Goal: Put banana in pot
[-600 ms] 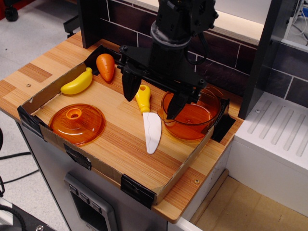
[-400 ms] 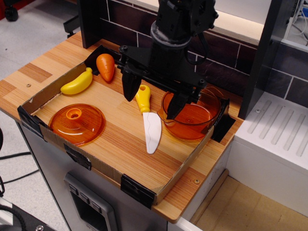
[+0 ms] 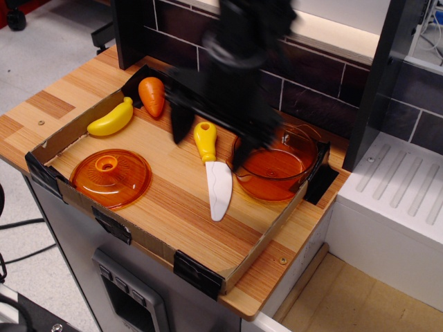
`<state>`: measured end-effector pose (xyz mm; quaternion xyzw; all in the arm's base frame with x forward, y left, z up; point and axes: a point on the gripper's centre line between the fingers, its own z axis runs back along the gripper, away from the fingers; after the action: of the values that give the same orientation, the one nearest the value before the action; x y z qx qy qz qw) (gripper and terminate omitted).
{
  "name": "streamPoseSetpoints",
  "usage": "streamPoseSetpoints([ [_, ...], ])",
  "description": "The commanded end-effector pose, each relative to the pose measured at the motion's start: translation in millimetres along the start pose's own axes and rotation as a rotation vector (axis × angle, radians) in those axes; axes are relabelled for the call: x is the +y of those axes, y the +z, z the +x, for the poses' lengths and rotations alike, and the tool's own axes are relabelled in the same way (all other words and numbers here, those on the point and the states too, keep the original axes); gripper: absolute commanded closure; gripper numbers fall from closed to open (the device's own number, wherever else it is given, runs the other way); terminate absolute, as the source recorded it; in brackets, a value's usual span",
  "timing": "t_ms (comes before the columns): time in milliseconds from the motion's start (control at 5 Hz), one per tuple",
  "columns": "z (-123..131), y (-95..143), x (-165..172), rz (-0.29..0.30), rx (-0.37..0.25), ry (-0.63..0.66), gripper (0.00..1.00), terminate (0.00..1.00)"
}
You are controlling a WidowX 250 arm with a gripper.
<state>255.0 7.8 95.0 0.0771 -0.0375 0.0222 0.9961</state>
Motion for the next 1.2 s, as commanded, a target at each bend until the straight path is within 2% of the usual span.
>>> streamPoseSetpoints([
  [0, 28, 10, 63, -0.042, -0.069, -0.098, 0.00, 0.00],
  [200, 44, -6, 89, -0.039, -0.038, -0.097, 0.00, 0.00],
  [400, 55, -32, 101, -0.028, -0.006, -0.109, 0.00, 0.00],
  [800, 67, -69, 109, 0.024, 0.023, -0.119, 0.00, 0.00],
  [1000, 69, -78, 111, 0.041, 0.035, -0.118, 0.00, 0.00],
])
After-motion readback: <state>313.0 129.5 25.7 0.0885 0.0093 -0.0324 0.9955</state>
